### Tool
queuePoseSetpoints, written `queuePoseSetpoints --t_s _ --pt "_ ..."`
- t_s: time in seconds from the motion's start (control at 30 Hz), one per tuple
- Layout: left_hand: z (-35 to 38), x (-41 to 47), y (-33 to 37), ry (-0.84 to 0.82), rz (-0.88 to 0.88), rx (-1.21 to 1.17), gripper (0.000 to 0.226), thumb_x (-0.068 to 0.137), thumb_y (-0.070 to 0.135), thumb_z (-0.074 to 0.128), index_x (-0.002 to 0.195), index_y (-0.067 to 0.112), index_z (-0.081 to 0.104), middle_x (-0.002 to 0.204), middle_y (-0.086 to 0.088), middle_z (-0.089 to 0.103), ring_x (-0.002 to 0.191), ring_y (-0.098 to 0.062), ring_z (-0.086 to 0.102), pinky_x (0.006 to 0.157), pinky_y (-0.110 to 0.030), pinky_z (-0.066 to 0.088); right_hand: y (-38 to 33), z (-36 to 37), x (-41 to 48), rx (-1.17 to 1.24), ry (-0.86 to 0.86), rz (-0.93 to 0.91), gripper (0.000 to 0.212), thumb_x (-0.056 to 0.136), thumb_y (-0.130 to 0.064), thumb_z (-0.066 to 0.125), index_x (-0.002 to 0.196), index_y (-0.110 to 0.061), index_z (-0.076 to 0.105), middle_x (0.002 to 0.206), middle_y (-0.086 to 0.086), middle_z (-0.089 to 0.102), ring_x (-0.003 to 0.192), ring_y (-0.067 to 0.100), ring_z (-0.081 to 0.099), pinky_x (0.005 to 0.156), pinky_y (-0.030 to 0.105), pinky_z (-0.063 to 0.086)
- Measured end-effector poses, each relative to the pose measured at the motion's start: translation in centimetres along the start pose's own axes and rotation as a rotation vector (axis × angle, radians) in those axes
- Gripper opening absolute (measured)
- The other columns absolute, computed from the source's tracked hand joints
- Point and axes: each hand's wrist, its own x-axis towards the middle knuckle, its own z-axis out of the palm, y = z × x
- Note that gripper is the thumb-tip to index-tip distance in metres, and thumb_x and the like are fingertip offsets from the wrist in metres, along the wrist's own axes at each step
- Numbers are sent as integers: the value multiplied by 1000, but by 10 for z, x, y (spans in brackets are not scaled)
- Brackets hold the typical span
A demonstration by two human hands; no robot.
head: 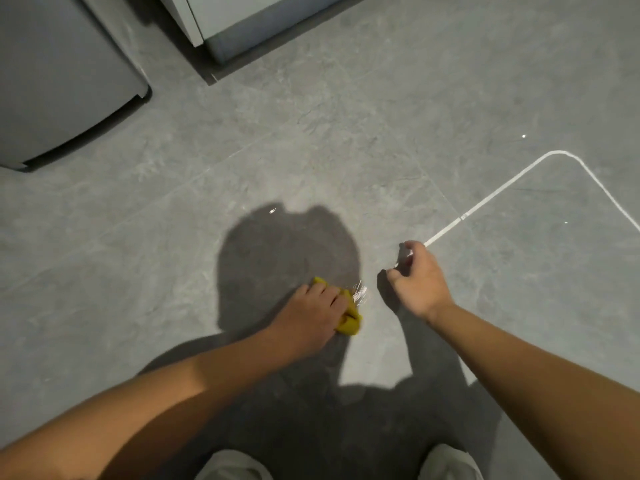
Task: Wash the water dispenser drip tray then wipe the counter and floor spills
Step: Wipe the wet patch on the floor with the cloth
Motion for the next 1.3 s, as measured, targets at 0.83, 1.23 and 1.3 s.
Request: queuePoseSetpoints --t_s 0.83,1.23,1.3 --pt "-679 -253 117 -12 -1031 -1115 15 93 10 68 101 -2 70 90 -19 66 85 -26 61 74 -36 45 -310 -455 -481 706 -219 312 11 103 -7 52 95 -6 59 73 20 55 59 24 47 53 26 36" --pt "-844 -199 152 423 -1109 -1282 8 95 8 68 89 13 71 67 1 72 66 -19 68 55 -22 52 -370 -605 -436 748 -175 96 17 100 -14 58 102 -8 74 80 12 72 73 24 69 69 40 54" --pt "-860 -170 144 461 -1158 -1249 4 94 8 69 95 11 72 79 -6 73 73 -22 67 63 -26 51 -378 -634 -402 705 -193 69 17 101 -14 58 101 -9 75 78 11 74 74 25 70 69 39 57"
